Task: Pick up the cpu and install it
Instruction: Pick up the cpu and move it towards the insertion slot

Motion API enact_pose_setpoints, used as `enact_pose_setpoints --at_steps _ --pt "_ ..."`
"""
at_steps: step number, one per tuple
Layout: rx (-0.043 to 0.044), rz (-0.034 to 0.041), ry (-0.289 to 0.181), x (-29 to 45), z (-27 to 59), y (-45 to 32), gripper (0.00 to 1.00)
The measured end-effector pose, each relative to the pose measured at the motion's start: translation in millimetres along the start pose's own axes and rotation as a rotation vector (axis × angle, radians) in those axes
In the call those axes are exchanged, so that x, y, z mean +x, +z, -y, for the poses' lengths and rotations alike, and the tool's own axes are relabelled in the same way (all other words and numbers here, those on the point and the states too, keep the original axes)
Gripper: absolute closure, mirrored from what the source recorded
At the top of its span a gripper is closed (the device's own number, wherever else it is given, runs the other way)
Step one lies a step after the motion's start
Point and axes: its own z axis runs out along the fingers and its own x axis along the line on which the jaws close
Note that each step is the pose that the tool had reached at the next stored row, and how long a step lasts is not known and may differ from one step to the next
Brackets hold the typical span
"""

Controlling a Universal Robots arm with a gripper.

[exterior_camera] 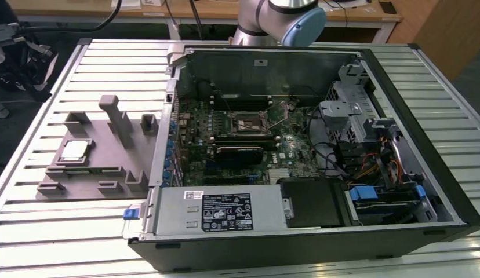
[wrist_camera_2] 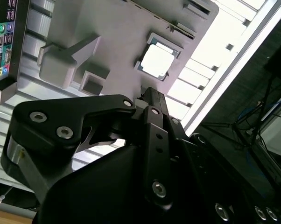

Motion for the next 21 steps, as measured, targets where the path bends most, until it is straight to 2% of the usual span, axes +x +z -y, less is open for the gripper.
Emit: enact_pose_setpoints --at_steps 21 --pt "-0.0009 -0.0001 0.000 7.5 1.2 32.7 0.89"
